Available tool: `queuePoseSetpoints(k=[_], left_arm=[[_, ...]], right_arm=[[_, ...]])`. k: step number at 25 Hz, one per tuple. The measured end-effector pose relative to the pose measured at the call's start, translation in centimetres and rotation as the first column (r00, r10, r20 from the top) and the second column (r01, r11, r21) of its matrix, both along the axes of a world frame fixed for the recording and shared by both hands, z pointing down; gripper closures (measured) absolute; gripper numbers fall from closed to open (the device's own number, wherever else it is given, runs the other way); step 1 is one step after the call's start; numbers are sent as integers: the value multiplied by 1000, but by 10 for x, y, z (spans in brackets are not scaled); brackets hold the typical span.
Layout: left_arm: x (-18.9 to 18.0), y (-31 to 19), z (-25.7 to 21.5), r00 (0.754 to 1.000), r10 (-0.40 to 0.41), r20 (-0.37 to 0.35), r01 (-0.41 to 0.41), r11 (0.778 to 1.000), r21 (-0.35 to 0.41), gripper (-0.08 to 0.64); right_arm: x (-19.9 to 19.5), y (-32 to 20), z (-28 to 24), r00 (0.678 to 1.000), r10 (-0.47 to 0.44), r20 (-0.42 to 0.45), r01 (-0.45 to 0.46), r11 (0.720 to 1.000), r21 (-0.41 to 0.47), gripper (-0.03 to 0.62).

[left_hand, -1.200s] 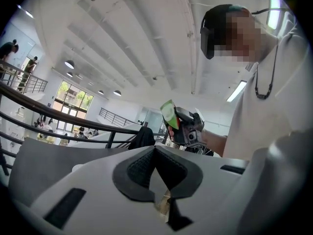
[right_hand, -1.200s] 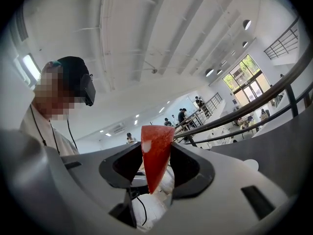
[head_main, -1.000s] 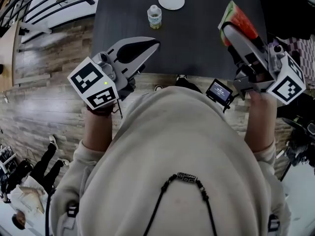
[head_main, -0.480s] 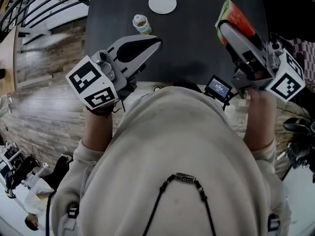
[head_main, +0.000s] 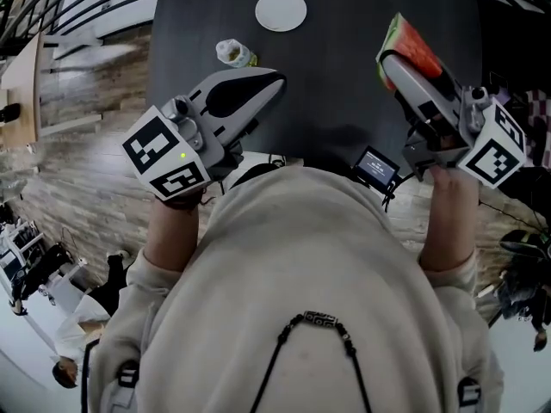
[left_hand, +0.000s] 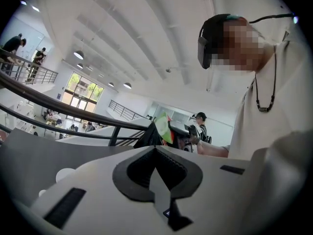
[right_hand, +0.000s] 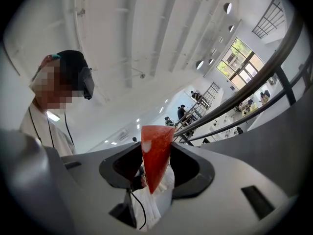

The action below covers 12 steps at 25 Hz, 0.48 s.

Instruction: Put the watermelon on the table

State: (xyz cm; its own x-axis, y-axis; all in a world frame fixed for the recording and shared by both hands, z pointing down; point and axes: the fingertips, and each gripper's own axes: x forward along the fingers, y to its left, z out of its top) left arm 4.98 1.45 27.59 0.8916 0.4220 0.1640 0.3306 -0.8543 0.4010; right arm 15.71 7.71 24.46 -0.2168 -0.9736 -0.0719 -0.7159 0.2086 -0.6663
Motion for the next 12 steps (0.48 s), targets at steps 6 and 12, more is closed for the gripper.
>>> queuePoseSetpoints(k=[6,12], left_arm=[[-2,7,-3,999,-6,47,4,1000,25,554],[8,9,-2,998,26,50,-27,999,26,554]], right_arm=[[2,-1,15,999,-12,44,12,1000,-6,405],[9,11,17,999,41,31,-40,999,-6,405]])
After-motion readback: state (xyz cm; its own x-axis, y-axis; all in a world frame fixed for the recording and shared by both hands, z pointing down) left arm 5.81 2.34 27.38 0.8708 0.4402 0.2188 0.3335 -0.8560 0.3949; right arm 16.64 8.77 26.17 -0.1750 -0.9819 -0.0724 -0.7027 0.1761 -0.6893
